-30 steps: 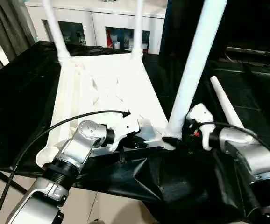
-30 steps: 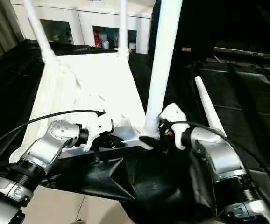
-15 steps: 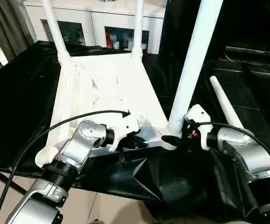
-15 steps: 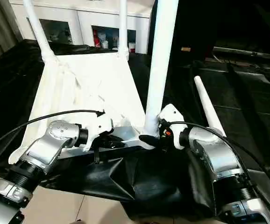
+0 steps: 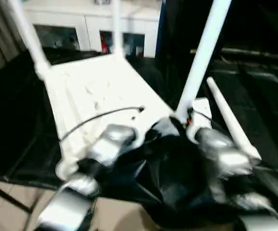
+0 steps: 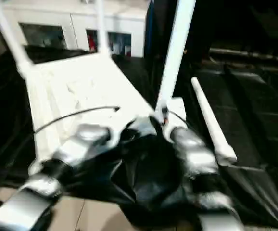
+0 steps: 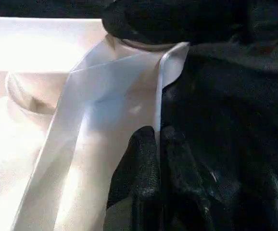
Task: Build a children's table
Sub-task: Rotate leg to tighten
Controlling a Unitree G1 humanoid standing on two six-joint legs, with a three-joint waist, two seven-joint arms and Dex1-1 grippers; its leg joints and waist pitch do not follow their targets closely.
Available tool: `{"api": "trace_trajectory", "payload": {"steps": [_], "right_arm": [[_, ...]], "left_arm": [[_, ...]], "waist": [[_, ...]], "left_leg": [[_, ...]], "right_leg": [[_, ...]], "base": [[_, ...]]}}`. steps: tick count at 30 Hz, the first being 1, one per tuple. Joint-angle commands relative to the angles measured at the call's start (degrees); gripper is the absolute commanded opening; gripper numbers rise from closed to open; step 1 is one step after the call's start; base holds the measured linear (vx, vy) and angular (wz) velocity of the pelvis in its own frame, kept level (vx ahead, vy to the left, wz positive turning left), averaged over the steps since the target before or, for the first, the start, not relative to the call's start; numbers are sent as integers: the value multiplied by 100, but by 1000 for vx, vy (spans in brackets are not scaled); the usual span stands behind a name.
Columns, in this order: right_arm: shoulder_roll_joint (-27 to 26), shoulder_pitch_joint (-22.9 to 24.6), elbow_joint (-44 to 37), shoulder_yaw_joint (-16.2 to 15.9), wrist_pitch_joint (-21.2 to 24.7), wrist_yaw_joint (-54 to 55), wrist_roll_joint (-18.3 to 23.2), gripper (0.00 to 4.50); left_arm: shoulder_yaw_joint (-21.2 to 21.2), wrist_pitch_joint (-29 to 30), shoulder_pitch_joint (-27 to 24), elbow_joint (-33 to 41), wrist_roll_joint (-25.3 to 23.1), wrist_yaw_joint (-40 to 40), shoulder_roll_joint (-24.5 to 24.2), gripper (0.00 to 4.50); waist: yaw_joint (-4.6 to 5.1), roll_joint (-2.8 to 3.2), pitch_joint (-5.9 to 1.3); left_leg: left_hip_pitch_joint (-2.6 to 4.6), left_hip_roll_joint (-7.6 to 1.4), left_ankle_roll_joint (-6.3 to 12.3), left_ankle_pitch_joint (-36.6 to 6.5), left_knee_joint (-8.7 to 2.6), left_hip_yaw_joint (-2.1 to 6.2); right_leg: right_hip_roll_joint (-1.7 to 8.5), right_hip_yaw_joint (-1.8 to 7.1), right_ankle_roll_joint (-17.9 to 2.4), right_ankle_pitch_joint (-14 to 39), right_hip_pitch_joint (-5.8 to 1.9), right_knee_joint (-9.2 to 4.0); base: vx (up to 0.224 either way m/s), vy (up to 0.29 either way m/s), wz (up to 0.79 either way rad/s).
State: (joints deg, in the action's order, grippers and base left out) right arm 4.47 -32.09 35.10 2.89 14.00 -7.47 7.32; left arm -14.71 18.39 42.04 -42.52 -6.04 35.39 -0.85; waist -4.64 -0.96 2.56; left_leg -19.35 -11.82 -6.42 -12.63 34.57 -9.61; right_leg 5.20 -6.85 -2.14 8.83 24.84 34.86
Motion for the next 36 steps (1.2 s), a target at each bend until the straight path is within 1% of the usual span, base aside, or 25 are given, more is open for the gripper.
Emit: {"api": "trace_trajectory", "payload": {"steps": [1, 3, 6, 7, 8, 9, 12, 13, 14, 15, 16, 17, 18, 19, 20, 21, 23, 24, 25, 26, 27, 30, 32, 35, 36], "right_arm": [[-269, 48, 530, 101, 54, 395, 157, 275], [-479, -134, 637, 54, -83, 426, 39, 275], [-576, -227, 705, 38, -203, 395, -50, 275], [-594, -248, 722, 11, -263, 349, -68, 310], [-624, -266, 715, -5, -346, 185, -19, 310], [-606, -237, 631, -42, -359, 78, -9, 345], [-554, -213, 534, -87, -434, 13, 9, 358], [-504, -214, 505, -108, -479, -26, -24, 372], [-429, -198, 421, -121, -498, -84, -51, 372], [-311, -164, 280, -116, -488, -208, -61, 393], [-268, -149, 226, -116, -478, -261, -60, 401], [-87, -70, -1, -140, -446, -489, -67, 401], [66, 38, -261, -170, -364, -762, -14, 408], [137, 99, -406, -185, -303, -905, 31, 418], [240, 186, -601, -208, -234, -1078, 74, 418], [525, 381, -997, -324, -97, -1513, 125, 439], [629, 449, -1132, -368, -41, -1682, 149, 445], [897, 586, -1406, -410, 93, -1974, 189, 448], [897, 586, -1406, -410, 93, -1974, 189, 448], [1053, 649, -1548, -440, 207, -2166, 230, 448], [1528, 813, -1907, -618, 433, -2755, 243, 448], [2070, 987, -2311, -821, 606, -3542, 323, 448], [2265, 1033, -2457, -914, 658, -3896, 379, 448], [2437, 1067, -2567, -1029, 701, -4241, 425, 448], [2553, 1081, -2633, -1131, 720, -4511, 463, 448]], "left_arm": [[395, -144, 226, -96, 217, -642, 108, 0], [384, -259, 332, -224, 161, -773, 204, 0], [395, -337, 388, -304, 125, -825, 247, 0], [369, -418, 386, -293, 115, -776, 243, 0], [287, -624, 358, -245, 103, -585, 214, 0], [239, -709, 320, -178, 103, -449, 184, 0], [220, -756, 285, -135, 130, -306, 143, 0], [212, -815, 280, -135, 139, -262, 127, 0], [202, -869, 261, -108, 157, -181, 101, 0], [189, -932, 233, -65, 175, -90, 65, 0], [184, -956, 222, -47, 178, -63, 51, 0], [151, -1050, 182, 34, 166, 32, -9, 0], [124, -1095, 140, 118, 169, 147, -66, 0], [112, -1100, 116, 166, 176, 208, -94, 0], [100, -1125, 75, 244, 194, 301, -131, 0], [98, -1124, -37, 463, 277, 537, -231, 0], [95, -1123, -79, 545, 307, 625, -271, 0], [38, -1196, -202, 763, 376, 913, -413, 0], [38, -1196, -202, 763, 376, 913, -413, 0], [8, -1215, -275, 890, 423, 1094, -501, 0], [-94, -1249, -471, 1214, 525, 1624, -759, 0], [-234, -1208, -694, 1637, 643, 2251, -1100, 0], [-269, -1109, -772, 1833, 691, 2485, -1228, 0], [-309, -1059, -834, 2001, 700, 2675, -1345, 0], [-325, -1024, -866, 2094, 702, 2764, -1412, 0]], "waist": [[-22, -13, -404], [-22, -24, -418], [-25, -25, -419], [-20, -28, -417], [-22, -34, -416], [-26, -38, -420], [-14, -39, -407], [2, -64, -405], [1, -60, -402], [-8, -74, -394], [-20, -65, -393], [-36, -107, -388], [-26, -167, -397], [-48, -148, -387], [-70, -173, -393], [-99, -159, -389], [-104, -153, -385], [-105, -163, -388], [-108, -159, -386], [-95, -136, -377], [-102, -136, -370], [-147, -86, -370], [-146, -90, -369], [-185, -68, -362], [-186, -64, -364]], "left_leg": [[-99, 11, 344, -491, -365, -20], [-116, 5, 370, -452, -364, -16], [-117, -2, 450, -401, -361, -20], [-120, -2, 495, -405, -361, -24], [-115, -2, 515, -414, -359, -28], [-114, -4, 541, -418, -357, -31], [-134, 0, 594, -449, -361, -30], [-129, -3, 591, -490, -366, -26], [-114, -2, 586, -505, -365, -32], [-118, -1, 602, -502, -365, -36], [-115, -4, 607, -489, -367, -33], [-126, -8, 625, -454, -370, -28], [-135, -16, 655, -416, -363, -36], [-138, -9, 668, -409, -366, -31], [-134, -26, 702, -382, -364, -35], [-137, -36, 718, -374, -365, -29], [-137, -50, 766, -340, -366, -31], [-127, -43, 759, -357, -363, -35], [-129, -49, 748, -355, -366, -34], [-126, -48, 727, -389, -369, -37], [-125, -54, 713, -417, -368, -39], [-88, -88, 718, -517, -370, -47], [-103, -90, 682, -534, -377, -44], [-65, -115, 617, -587, -374, -53], [-64, -115, 613, -626, -376, -50]], "right_leg": [[263, 268, -343, 2035, -440, -535], [262, 266, -430, 1793, -466, -497], [263, 280, -574, 1483, -467, -460], [267, 285, -658, 1397, -478, -449], [269, 286, -677, 1392, -477, -453], [275, 289, -696, 1379, -485, -446], [279, 287, -688, 1440, -497, -454], [283, 279, -648, 1587, -494, -475], [281, 281, -637, 1667, -482, -484], [278, 283, -609, 1735, -481, -495], [282, 284, -598, 1748, -481, -497], [277, 279, -555, 1767, -500, -490], [281, 286, -541, 1738, -486, -481], [278, 286, -517, 1761, -494, -475], [290, 298, -508, 1740, -488, -470], [298, 300, -508, 1689, -491, -457], [292, 310, -544, 1548, -474, -444], [291, 303, -555, 1598, -472, -441], [293, 304, -559, 1617, -469, -441], [291, 306, -564, 1683, -459, -454], [287, 311, -551, 1704, -465, -465], [288, 334, -634, 1607, -432, -454], [287, 324, -659, 1618, -433, -454], [297, 343, -775, 1556, -393, -451], [292, 339, -805, 1548, -403, -444]], "base": [[0, 0, 0], [0, 0, 0], [0, 0, 0], [0, 0, 0], [0, 0, 0], [0, 0, 0], [0, 0, 0], [0, 0, 0], [0, 0, 0], [0, 0, 0], [0, 0, 0], [0, 0, 0], [0, 0, 0], [0, 0, 0], [0, 0, 0], [0, 0, 0], [0, 0, 0], [0, 0, 0], [0, 0, 0], [0, 0, 0], [0, 0, 0], [0, 0, 0], [0, 0, 0], [0, 0, 0], [0, 0, 0]]}}
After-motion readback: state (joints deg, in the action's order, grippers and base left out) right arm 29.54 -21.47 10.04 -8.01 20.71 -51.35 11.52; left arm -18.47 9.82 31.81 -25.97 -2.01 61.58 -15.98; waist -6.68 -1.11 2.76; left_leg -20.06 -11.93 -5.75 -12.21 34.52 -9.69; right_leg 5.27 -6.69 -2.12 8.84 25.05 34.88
